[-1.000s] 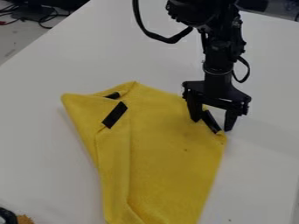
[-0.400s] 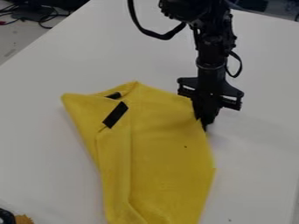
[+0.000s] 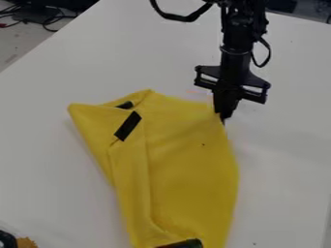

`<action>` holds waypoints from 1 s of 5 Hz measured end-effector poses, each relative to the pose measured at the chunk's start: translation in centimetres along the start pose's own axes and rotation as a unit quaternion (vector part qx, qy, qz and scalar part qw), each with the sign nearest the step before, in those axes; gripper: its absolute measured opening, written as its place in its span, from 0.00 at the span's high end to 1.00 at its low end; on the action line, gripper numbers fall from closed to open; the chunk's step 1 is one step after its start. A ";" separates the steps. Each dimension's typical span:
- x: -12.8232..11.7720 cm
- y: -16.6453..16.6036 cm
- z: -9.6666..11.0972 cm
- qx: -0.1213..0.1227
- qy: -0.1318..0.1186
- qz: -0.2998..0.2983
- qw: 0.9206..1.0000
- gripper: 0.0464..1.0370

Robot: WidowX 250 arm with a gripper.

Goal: Turn the cloth

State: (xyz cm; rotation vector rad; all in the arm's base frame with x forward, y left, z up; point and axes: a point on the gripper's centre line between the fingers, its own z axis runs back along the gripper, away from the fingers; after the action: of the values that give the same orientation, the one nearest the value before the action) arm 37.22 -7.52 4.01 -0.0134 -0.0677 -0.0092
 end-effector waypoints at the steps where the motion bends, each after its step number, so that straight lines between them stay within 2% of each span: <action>1: -0.5 1.2 3.1 0.014 -0.030 0.026 0.999 0.99; 2: -3.2 5.0 3.9 0.009 -0.051 0.089 0.995 0.99; 3: -6.7 8.0 3.8 -0.005 -0.070 0.139 0.988 0.99; 4: -10.0 11.2 2.9 -0.024 -0.086 0.198 0.976 0.99; 5: -11.9 12.5 1.4 -0.045 -0.093 0.210 0.972 0.97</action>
State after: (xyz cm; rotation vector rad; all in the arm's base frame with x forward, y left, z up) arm 25.35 5.14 4.46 -0.1202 -0.2505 0.4122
